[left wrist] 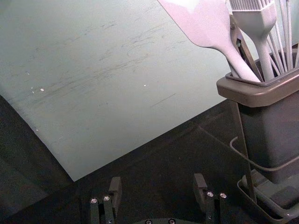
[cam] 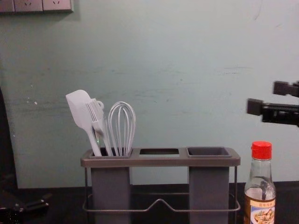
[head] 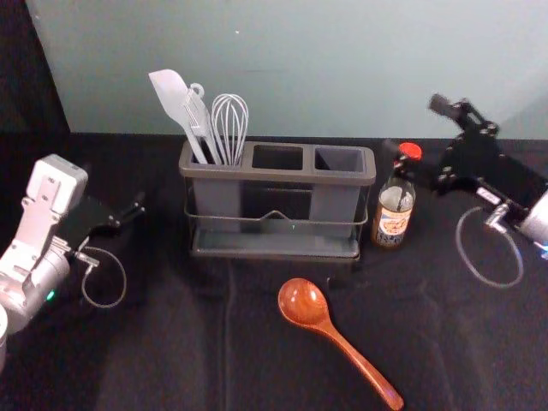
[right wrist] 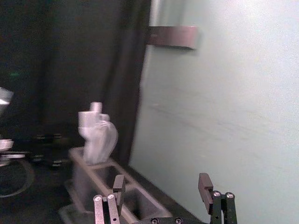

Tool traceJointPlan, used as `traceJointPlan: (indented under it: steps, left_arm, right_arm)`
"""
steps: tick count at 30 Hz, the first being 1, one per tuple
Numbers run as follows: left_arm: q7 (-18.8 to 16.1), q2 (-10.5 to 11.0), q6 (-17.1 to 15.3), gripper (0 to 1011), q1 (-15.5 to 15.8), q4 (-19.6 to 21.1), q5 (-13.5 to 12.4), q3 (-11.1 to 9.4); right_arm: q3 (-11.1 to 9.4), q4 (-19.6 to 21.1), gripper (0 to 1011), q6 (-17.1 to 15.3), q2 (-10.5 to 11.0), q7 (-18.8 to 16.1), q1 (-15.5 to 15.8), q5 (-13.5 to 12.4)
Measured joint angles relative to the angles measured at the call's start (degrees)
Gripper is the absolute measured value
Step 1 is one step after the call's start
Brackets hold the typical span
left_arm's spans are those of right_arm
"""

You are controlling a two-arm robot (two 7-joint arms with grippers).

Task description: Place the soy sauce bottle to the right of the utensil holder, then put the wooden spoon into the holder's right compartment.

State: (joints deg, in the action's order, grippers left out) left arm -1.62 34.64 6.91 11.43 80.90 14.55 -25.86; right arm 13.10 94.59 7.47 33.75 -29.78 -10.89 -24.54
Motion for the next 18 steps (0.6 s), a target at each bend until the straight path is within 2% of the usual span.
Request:
traceJointPlan:
  steps: [3, 4, 7, 9, 10, 11, 12, 15, 16, 18]
  left_arm:
    - [0.0, 0.0, 0.0, 1005, 0.0, 0.0, 0.0, 0.0]
    - [0.0, 0.0, 0.0, 1005, 0.0, 0.0, 0.0, 0.0]
    - [0.0, 0.0, 0.0, 1005, 0.0, 0.0, 0.0, 0.0]
    - [0.0, 0.0, 0.0, 1005, 0.0, 0.0, 0.0, 0.0]
    - [0.0, 0.0, 0.0, 1005, 0.0, 0.0, 0.0, 0.0]
    - [0.0, 0.0, 0.0, 1005, 0.0, 0.0, 0.0, 0.0]
    - [0.0, 0.0, 0.0, 1005, 0.0, 0.0, 0.0, 0.0]
    - [0.0, 0.0, 0.0, 1005, 0.0, 0.0, 0.0, 0.0]
    - [0.0, 0.0, 0.0, 1005, 0.0, 0.0, 0.0, 0.0]
    - [0.0, 0.0, 0.0, 1005, 0.0, 0.0, 0.0, 0.0]
  right_arm:
    - [2.0, 3.8, 1002, -2.9, 0.9, -1.2, 0.4, 0.5]
    - [2.0, 3.8, 1002, -2.9, 0.9, -1.2, 0.4, 0.5]
    - [4.3, 6.3, 1002, -7.0, 1.2, -1.2, 0.3, 1.0]
    - [6.3, 7.8, 1002, -11.1, 1.3, -0.5, 0.0, 1.6]
    - [7.9, 8.6, 1002, -14.7, 1.3, 0.3, -0.6, 2.3]
    - [7.9, 8.6, 1002, -14.7, 1.3, 0.3, -0.6, 2.3]
    - [10.3, 9.4, 1002, -21.1, 1.1, 1.2, -2.1, 3.0]
    - [12.8, 9.5, 1002, -27.8, 0.6, 1.9, -4.1, 3.7]
    - [14.5, 9.2, 1002, -31.4, 0.2, 2.2, -5.6, 4.3]
    - [16.0, 8.7, 1002, -34.6, -0.4, 2.3, -6.9, 4.8]
